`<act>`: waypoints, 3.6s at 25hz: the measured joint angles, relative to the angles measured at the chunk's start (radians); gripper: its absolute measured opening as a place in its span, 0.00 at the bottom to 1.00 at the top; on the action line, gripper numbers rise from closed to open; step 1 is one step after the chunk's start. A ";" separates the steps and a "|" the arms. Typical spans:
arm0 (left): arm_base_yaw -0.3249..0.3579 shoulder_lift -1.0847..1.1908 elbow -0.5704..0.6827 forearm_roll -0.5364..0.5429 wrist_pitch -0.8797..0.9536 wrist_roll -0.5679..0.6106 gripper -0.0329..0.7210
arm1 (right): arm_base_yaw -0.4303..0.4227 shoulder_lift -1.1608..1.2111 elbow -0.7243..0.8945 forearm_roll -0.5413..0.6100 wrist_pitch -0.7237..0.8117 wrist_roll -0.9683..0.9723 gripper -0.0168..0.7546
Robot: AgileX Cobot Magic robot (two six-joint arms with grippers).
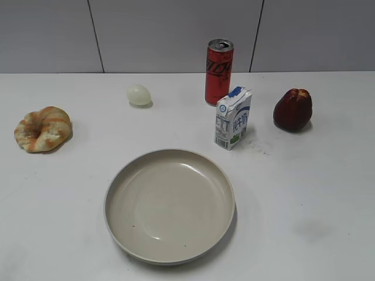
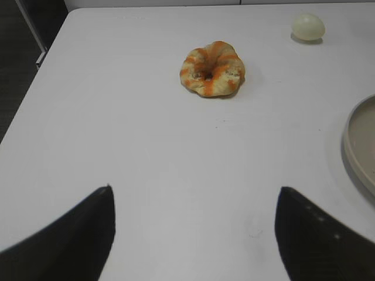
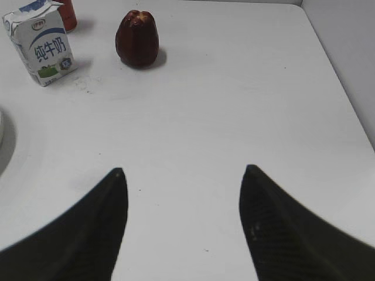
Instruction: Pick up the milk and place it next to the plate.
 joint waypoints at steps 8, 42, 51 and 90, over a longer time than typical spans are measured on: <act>0.000 0.000 0.001 0.000 0.000 0.000 0.87 | 0.000 0.000 0.000 0.000 0.000 0.000 0.62; -0.275 1.433 -0.699 -0.307 -0.398 0.341 0.90 | 0.000 0.000 0.000 0.000 0.000 0.000 0.62; -0.513 1.881 -1.230 -0.306 -0.192 0.324 0.92 | 0.000 0.000 0.000 0.000 0.000 0.000 0.62; -0.648 2.384 -1.474 -0.336 -0.481 0.275 0.50 | 0.000 0.000 0.000 0.000 0.000 0.000 0.62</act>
